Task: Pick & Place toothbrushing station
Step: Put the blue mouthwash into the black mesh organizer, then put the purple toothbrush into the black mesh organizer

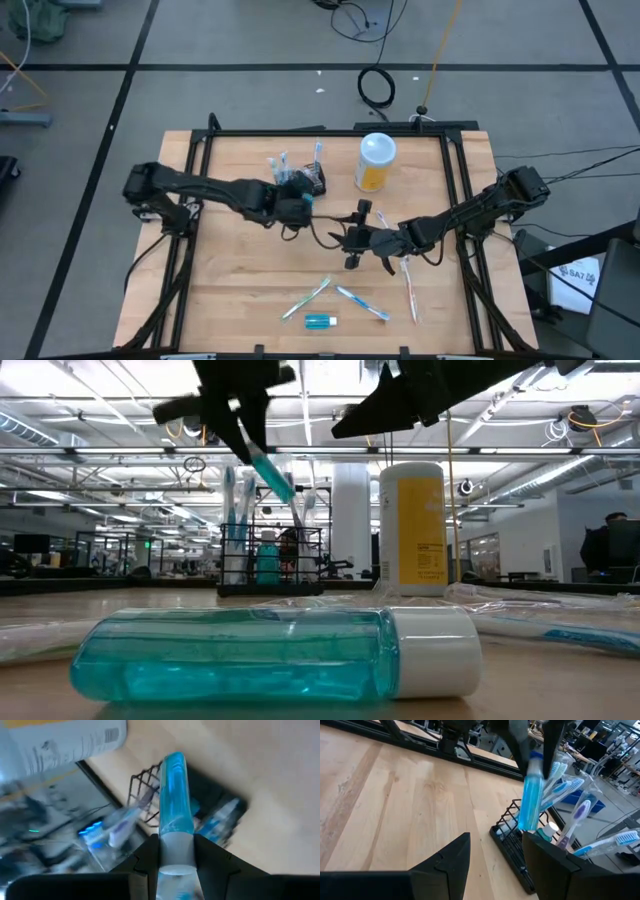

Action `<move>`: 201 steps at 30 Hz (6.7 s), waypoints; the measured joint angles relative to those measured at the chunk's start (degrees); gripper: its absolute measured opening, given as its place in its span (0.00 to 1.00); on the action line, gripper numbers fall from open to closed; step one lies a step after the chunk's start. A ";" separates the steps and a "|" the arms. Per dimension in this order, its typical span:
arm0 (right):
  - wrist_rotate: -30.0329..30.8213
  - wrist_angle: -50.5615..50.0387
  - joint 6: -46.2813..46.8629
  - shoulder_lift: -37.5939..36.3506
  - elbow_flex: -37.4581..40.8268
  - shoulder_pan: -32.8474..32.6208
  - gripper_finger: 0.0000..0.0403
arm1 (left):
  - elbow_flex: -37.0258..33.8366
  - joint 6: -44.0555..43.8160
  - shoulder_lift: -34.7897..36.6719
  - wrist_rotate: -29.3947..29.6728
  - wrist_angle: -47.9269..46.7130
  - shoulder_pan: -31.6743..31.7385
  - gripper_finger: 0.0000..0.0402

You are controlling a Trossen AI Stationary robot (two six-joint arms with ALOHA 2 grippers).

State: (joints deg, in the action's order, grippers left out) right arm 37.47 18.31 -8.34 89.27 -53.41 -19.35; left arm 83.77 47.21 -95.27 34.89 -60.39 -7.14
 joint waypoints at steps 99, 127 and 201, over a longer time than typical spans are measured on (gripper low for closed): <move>-0.02 -0.35 -13.48 0.00 0.00 0.29 0.43 | -0.04 35.54 -6.25 -2.01 8.86 14.70 0.43; -0.07 -11.19 13.96 -0.02 0.02 3.96 0.43 | -6.64 -54.41 26.79 -14.56 5.56 -0.33 0.43; -17.54 57.57 -4.86 -3.33 9.20 19.51 0.10 | -34.05 -55.11 38.28 -9.31 29.20 -2.25 0.43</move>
State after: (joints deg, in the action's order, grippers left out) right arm 19.94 75.88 -13.20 85.95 -44.21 0.15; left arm 49.71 -7.91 -56.99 25.58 -31.19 -9.39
